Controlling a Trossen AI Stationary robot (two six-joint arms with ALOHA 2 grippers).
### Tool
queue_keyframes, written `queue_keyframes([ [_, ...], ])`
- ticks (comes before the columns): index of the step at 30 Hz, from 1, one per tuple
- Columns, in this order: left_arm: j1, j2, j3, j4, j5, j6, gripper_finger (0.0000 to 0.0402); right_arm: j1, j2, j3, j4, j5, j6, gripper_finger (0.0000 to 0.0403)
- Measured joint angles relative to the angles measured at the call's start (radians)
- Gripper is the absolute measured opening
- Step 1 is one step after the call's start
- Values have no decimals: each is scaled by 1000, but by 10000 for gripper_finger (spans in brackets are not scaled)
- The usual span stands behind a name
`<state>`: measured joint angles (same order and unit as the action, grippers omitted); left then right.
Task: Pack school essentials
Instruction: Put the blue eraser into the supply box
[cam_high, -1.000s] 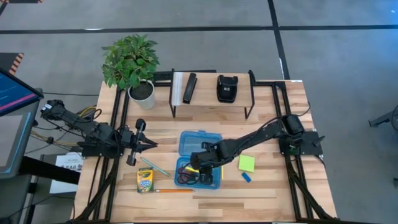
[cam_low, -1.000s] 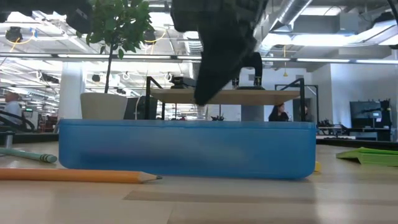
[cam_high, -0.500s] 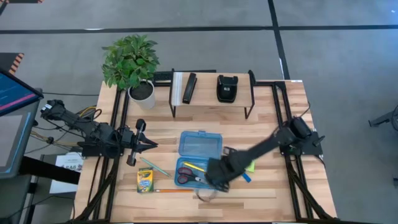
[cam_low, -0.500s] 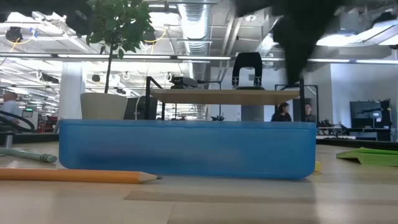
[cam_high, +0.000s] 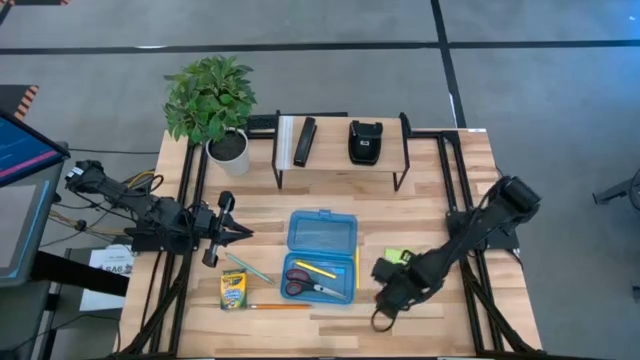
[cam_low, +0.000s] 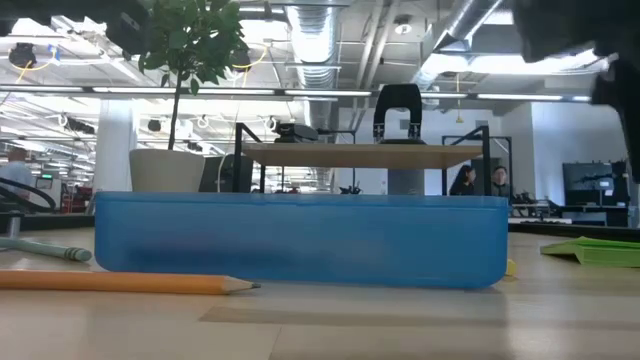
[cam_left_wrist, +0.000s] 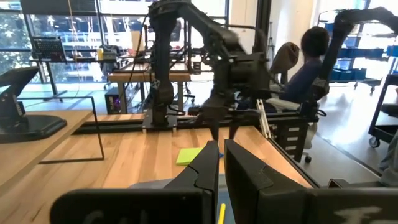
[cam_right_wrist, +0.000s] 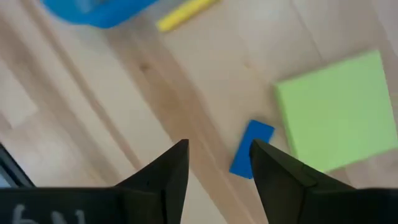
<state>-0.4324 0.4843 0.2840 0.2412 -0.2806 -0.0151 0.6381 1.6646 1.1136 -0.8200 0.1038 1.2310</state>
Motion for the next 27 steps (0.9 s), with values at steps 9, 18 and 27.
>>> queue_keyframes([
  [9,0,0,0,-4,0,5,15,4,-45,-184,119,-10,123,191],
  [18,0,0,0,-6,2,3,15,3,67,-180,176,-42,104,191],
  [27,0,0,0,-7,2,-6,15,2,84,-182,159,-72,125,150],
])
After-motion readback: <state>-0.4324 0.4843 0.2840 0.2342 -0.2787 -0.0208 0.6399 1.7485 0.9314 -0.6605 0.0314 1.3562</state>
